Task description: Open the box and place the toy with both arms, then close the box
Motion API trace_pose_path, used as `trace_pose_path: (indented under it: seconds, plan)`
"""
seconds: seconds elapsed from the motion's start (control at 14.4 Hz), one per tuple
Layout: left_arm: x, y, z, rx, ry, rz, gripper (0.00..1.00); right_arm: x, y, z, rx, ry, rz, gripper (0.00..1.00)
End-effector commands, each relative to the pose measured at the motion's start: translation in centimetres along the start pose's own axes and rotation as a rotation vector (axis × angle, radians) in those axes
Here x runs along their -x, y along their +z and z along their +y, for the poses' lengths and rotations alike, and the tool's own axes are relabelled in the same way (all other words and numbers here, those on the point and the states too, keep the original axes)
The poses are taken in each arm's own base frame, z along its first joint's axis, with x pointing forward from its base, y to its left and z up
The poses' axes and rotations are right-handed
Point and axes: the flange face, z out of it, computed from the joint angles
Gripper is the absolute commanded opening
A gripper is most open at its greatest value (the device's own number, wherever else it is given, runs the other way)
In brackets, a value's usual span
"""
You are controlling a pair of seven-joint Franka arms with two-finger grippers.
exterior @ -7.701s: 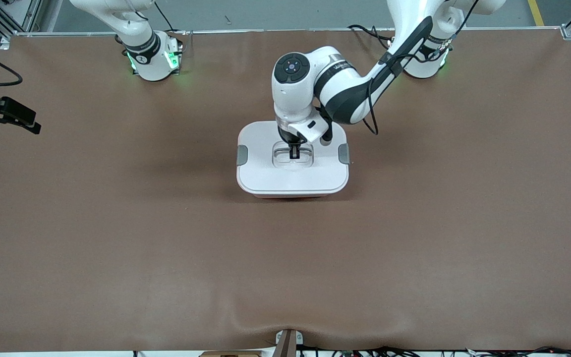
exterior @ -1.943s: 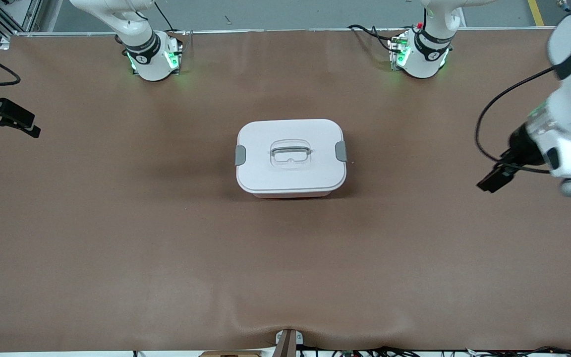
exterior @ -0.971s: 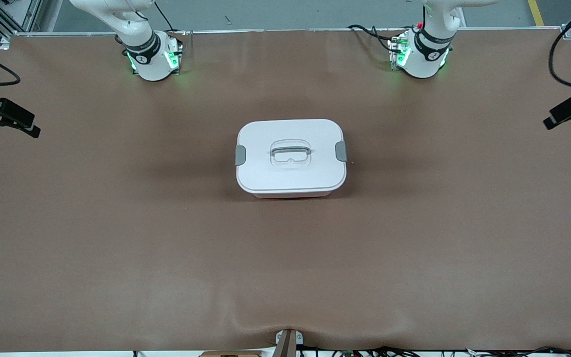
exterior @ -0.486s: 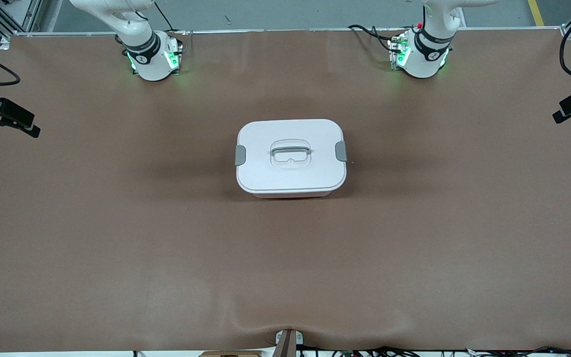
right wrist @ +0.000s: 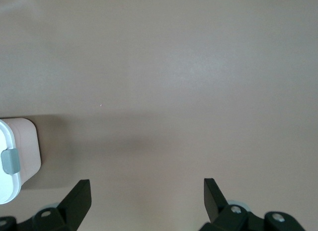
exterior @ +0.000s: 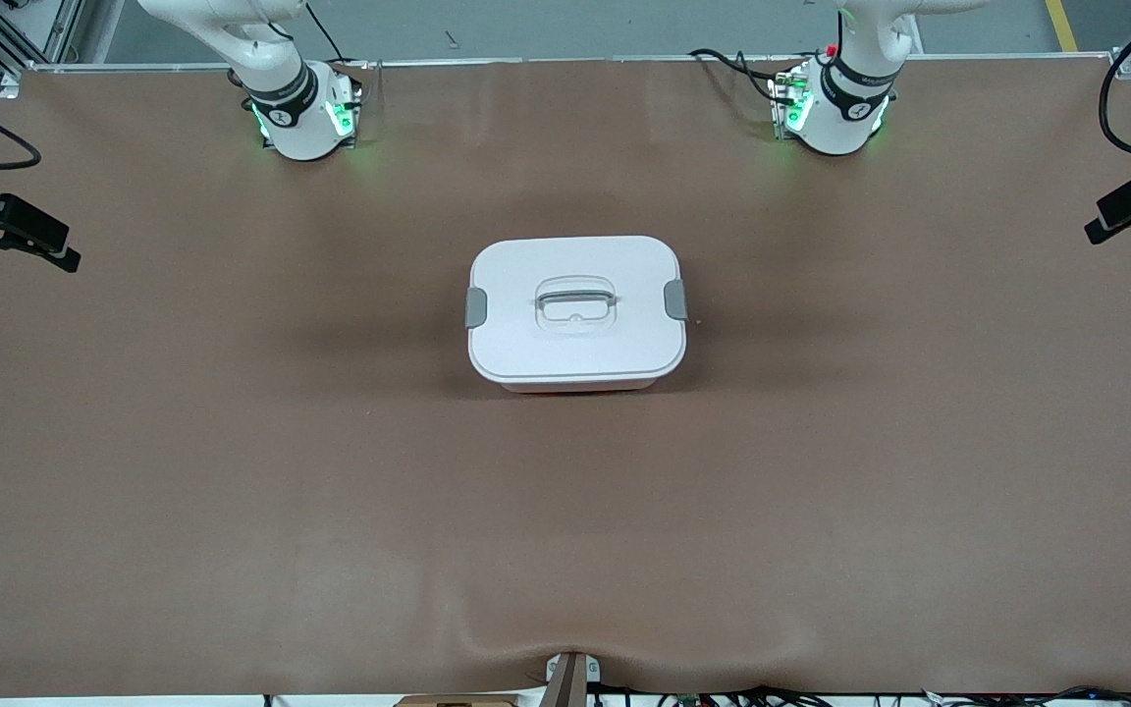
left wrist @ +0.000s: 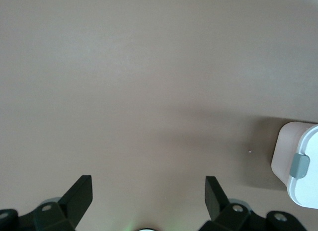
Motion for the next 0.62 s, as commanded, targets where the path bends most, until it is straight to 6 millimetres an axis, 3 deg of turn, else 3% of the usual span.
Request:
trace_pose_path:
  seconds: [0.0,0.21,0.56]
  plan:
    - [0.6,-0.1,0.4,-0.012,0.03,-0.003,1.0,-0.2,-0.4,-0.2,0.004,0.008,0.004,1.0]
    - [0.8,-0.1,1.8,-0.015,0.057,-0.004,1.0,-0.2,-0.4,-0.1,0.014,0.007,0.004,1.0]
    - [0.7,0.1,2.0,-0.016,0.062,-0.006,1.0,0.0,-0.5,0.0,0.014,0.007,0.001,1.0]
